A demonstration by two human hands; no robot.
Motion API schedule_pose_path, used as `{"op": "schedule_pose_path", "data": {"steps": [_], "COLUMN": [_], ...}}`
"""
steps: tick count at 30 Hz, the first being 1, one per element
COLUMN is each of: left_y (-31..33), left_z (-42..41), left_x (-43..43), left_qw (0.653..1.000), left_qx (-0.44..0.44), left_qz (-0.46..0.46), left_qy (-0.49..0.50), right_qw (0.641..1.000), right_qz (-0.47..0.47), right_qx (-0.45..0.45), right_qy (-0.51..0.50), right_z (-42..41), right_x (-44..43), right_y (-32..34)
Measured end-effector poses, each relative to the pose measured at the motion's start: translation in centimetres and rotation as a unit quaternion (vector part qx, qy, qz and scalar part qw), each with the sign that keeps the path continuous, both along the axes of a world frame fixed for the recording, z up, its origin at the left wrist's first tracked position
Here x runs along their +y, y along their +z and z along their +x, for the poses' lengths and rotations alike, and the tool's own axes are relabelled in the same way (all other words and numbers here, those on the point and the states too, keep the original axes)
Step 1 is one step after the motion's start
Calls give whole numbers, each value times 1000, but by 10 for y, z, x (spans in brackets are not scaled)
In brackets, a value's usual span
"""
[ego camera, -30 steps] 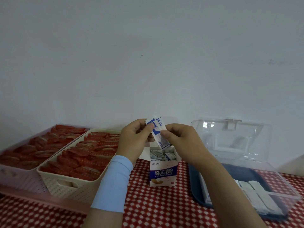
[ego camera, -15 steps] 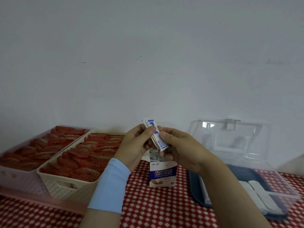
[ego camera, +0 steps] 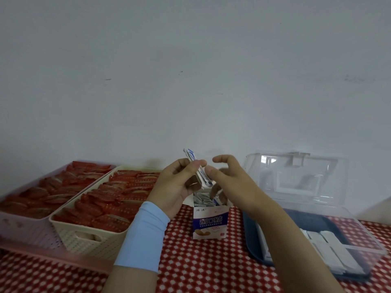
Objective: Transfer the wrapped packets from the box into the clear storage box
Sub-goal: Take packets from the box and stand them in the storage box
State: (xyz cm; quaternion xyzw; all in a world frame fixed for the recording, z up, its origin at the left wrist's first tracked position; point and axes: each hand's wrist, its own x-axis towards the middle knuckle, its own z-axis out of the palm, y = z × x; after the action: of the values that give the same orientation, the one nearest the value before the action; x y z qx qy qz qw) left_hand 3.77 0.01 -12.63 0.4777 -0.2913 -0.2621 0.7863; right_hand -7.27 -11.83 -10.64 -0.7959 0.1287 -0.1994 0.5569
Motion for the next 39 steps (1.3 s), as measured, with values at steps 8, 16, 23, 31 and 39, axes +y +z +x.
{"op": "schedule_pose_path", "data": {"steps": [8,16,23,31,39], "left_y": [0,-2,-1,-3,-1], "left_z": [-1,-6,-10,-9,-17], "left_x": [5,-2,-1,3,8], "left_qw": [993,989,988,988,978], "left_qx": [27,73,75,66,22], "left_qz": [56,29,23,20,80], "left_qy": [-96,-129,-132,-138,-189], "right_qw": [964,970,967,985,996], "right_qz": [-250,-222,-231,-70,-62], "right_qx": [-49,-77,-93,-119,12], "right_qy": [70,67,62,108,70], "right_z": [-13,-9,-7,-8,-19], "right_x": [2,3,1,-10,-20], "right_y": [9,4,2,3,11]}}
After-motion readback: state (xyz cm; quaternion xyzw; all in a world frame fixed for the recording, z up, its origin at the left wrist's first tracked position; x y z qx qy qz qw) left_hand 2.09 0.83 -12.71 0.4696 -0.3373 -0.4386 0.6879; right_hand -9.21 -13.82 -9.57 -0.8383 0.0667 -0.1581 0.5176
